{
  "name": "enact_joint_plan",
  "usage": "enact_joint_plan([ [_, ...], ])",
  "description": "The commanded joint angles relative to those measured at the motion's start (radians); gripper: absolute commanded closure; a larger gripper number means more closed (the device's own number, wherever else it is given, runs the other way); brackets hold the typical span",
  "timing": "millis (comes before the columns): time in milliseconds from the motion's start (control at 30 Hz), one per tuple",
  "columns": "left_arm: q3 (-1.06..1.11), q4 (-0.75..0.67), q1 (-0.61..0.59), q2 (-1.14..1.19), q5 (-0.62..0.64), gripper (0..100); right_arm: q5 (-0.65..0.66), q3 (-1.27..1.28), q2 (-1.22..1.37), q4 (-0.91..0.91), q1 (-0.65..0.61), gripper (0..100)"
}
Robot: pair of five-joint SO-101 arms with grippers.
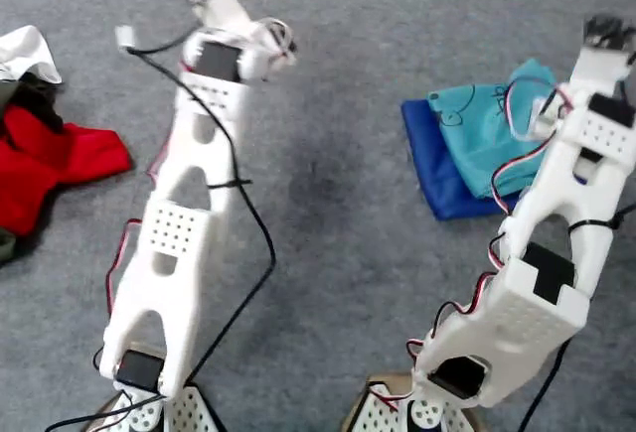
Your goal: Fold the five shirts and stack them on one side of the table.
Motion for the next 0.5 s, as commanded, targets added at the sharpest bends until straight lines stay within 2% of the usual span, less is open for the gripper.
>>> enact_joint_plan([
  [0,-0.049,0.041,-0.044,-0.125,-0.031,82,0.012,-0.189,-0.038,0.061,-0.024,99.5],
  [467,-0.048,0.172,-0.199,-0.226,-0.052,82,0.014,-0.239,0.39,0.021,0.128,99.5],
])
